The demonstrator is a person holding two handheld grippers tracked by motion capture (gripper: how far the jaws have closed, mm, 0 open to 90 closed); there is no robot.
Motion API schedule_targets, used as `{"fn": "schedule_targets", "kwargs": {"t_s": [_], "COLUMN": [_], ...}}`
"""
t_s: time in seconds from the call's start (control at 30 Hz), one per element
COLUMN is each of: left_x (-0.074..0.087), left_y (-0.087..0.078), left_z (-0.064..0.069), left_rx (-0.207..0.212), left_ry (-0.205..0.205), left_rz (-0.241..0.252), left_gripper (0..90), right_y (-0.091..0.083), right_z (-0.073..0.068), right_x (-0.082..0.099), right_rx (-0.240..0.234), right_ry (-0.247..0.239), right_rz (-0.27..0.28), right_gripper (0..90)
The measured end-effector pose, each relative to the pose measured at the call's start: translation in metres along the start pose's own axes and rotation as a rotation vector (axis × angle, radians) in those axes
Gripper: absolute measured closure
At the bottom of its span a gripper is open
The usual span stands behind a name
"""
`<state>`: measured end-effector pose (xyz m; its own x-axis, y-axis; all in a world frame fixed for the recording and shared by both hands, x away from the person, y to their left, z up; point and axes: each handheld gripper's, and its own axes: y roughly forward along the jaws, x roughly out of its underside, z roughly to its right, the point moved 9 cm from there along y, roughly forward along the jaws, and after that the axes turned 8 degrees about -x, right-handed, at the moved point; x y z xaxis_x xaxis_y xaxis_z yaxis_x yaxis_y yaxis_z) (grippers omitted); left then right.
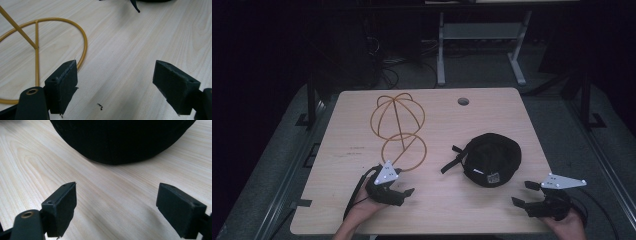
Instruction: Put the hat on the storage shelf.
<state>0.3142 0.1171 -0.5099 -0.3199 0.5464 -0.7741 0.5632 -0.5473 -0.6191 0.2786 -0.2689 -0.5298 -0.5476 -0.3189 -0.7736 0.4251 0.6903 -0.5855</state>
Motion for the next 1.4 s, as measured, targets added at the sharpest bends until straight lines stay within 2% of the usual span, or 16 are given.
{"fn": "schedule_targets", "kwargs": {"t_s": [0.37,0.43,0.63,0.67,0.77,0.8,1.07,1.2,1.27,1.33,1.4], "left_x": [-0.004,-0.005,-0.015,-0.022,-0.029,-0.036,-0.062,-0.073,-0.080,-0.084,-0.095], "left_y": [-0.003,-0.003,-0.005,-0.007,-0.008,-0.007,0.000,0.007,0.010,0.010,0.013], "left_z": [0.006,0.010,0.018,0.023,0.029,0.035,0.052,0.061,0.064,0.066,0.072], "left_rx": [0.013,0.028,0.051,0.070,0.088,0.112,0.164,0.184,0.179,0.177,0.196], "left_ry": [-0.010,-0.008,-0.015,-0.015,-0.010,-0.001,0.022,0.047,0.061,0.063,0.060], "left_rz": [0.014,0.004,0.016,0.022,0.032,0.031,0.040,0.037,0.045,0.053,0.063], "left_gripper": [17.5,17.1,16.4,16.5,16.5,16.5,16.5,16.6,16.7,17.1,17.2], "right_y": [0.003,0.003,0.002,0.002,0.003,0.004,0.003,0.001,0.001,0.001,0.001], "right_z": [-0.004,-0.006,-0.009,-0.011,-0.012,-0.013,-0.010,-0.011,-0.011,-0.011,-0.012], "right_x": [0.001,0.000,-0.003,-0.004,-0.005,-0.006,-0.006,-0.006,-0.006,-0.006,-0.006], "right_rx": [-0.013,-0.017,-0.023,-0.027,-0.036,-0.045,-0.053,-0.052,-0.052,-0.052,-0.052], "right_ry": [-0.007,-0.009,-0.011,-0.011,-0.011,-0.005,-0.002,-0.003,-0.004,-0.005,-0.004], "right_rz": [-0.019,-0.016,-0.008,-0.001,0.006,0.005,0.011,0.022,0.021,0.018,0.020], "right_gripper": [16.1,16.1,16.1,16.1,16.1,16.1,16.1,16.1,16.1,16.1,16.1]}}
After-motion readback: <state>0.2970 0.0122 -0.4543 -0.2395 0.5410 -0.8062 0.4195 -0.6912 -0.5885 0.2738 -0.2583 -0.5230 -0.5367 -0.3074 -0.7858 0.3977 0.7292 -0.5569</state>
